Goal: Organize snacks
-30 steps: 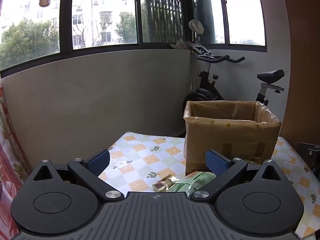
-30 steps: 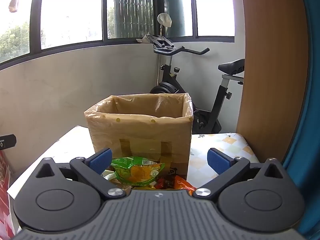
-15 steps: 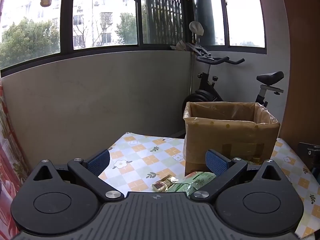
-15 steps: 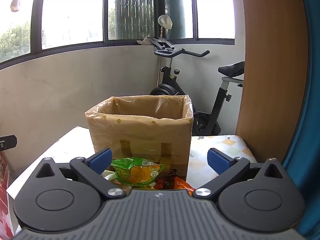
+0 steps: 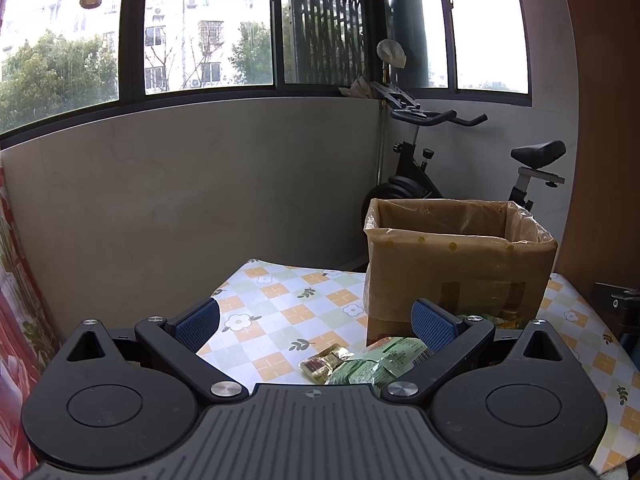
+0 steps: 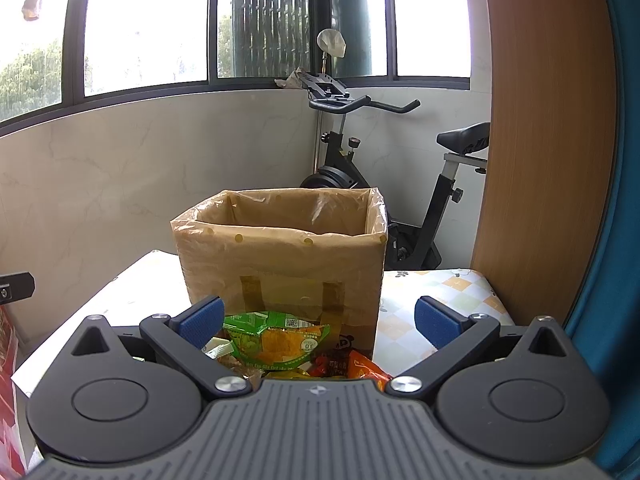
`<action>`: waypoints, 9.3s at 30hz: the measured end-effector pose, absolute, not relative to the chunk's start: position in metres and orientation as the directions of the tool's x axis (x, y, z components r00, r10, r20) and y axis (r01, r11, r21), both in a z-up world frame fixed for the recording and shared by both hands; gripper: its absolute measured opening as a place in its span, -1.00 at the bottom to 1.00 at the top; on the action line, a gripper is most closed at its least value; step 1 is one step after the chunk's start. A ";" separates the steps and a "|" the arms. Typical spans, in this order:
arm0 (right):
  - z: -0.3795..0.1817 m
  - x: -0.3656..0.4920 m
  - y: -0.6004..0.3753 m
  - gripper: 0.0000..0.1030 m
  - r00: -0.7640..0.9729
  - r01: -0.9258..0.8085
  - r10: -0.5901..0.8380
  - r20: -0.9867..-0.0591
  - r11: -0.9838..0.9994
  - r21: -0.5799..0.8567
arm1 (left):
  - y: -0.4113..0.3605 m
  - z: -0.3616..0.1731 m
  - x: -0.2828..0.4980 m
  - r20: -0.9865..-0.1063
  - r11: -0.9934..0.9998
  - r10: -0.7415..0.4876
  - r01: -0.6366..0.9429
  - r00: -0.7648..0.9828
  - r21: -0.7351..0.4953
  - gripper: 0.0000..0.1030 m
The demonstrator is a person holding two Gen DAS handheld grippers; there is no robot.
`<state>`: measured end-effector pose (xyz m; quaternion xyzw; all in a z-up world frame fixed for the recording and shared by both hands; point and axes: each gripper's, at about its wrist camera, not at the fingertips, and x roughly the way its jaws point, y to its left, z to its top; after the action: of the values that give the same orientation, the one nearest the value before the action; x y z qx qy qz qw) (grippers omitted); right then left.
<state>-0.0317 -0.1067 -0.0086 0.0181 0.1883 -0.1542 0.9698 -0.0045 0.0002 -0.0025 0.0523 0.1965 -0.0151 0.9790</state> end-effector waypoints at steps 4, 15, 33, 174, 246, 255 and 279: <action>-0.009 -0.032 -0.106 1.00 0.882 0.305 -0.292 -0.370 0.952 -0.024 | 0.001 -0.004 -0.005 -0.389 0.994 -0.011 0.052 0.921 0.094 1.00; -0.009 -0.032 -0.106 1.00 0.881 0.306 -0.294 -0.371 0.952 -0.027 | 0.000 -0.004 -0.005 -0.391 0.994 -0.014 0.055 0.920 0.094 1.00; -0.013 -0.032 -0.107 1.00 0.880 0.305 -0.292 -0.375 0.952 -0.026 | -0.001 -0.006 -0.006 -0.397 0.994 -0.018 0.060 0.917 0.093 1.00; -0.113 0.014 -0.250 0.67 0.859 0.476 -0.406 -0.312 0.858 0.194 | 0.045 -0.082 0.094 -0.325 0.968 -0.233 0.188 0.917 -0.166 0.52; -0.047 0.195 -0.239 0.94 0.911 0.201 -0.154 -0.383 0.976 0.084 | -0.055 -0.036 0.268 -0.407 0.903 -0.430 0.387 0.806 -0.188 0.71; -0.036 0.154 -0.218 0.94 0.928 0.202 -0.150 -0.340 0.972 0.121 | -0.014 -0.019 0.230 -0.376 0.913 -0.408 0.371 0.832 -0.170 0.71; -0.136 0.088 -0.165 0.90 0.856 0.146 -0.085 -0.510 0.986 0.082 | 0.030 -0.160 0.138 -0.644 0.924 -0.373 0.207 0.668 -0.321 0.67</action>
<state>0.0883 -0.1650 -0.1356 0.0587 0.2614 -0.0599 0.9616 0.1376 0.0298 -0.1601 -0.1110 0.3749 -0.1599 0.9064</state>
